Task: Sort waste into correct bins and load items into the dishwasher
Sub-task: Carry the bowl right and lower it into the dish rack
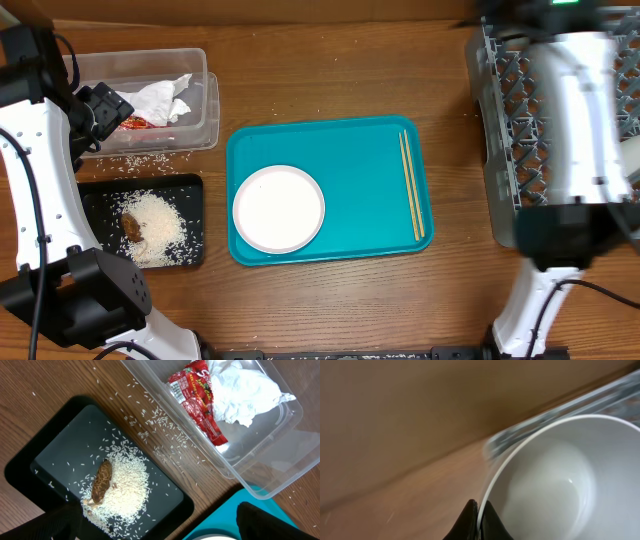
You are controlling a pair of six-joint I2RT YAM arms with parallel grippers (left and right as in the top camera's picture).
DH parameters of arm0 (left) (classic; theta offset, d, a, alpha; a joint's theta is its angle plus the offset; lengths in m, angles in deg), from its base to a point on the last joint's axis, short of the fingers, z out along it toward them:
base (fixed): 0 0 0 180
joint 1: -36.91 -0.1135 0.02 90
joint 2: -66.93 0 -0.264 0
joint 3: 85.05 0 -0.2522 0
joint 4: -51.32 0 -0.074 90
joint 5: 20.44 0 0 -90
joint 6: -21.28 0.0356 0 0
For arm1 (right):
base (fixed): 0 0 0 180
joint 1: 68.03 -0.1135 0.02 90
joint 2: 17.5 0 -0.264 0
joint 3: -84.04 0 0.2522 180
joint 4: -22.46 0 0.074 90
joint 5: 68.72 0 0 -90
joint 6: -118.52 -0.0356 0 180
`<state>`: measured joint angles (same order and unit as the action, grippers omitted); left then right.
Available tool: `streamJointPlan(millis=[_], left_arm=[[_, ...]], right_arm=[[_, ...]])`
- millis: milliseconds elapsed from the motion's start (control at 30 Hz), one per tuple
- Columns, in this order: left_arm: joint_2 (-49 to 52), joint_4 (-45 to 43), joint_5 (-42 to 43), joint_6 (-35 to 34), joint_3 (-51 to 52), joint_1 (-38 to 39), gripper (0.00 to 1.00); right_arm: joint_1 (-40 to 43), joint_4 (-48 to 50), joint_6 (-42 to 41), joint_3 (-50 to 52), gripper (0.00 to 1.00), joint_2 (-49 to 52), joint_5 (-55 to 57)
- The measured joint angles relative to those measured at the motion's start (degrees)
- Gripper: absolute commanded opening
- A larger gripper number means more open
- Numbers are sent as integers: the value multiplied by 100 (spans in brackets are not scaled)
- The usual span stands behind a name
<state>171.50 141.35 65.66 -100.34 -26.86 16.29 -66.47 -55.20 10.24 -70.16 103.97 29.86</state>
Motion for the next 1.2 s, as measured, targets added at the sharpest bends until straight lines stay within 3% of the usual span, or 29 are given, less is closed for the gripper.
streamJointPlan(millis=[200,433,767,1000,1200], left_arm=[[0,0,0,0,0,0,100],[0,4,0,0,0,0,100],[0,0,0,0,0,0,100],[0,0,-2,0,0,0,100],[0,-2,0,0,0,0,100]], right_arm=[[2081,844,332,57,4,59,-1860],[3418,2256,413,57,4,649,-3891],[3738,3495,278,83,4,2002,-4769],[3703,4920,-715,90,4,2605,-5296],[3700,5069,-1309,90,4,2944,-5613]])
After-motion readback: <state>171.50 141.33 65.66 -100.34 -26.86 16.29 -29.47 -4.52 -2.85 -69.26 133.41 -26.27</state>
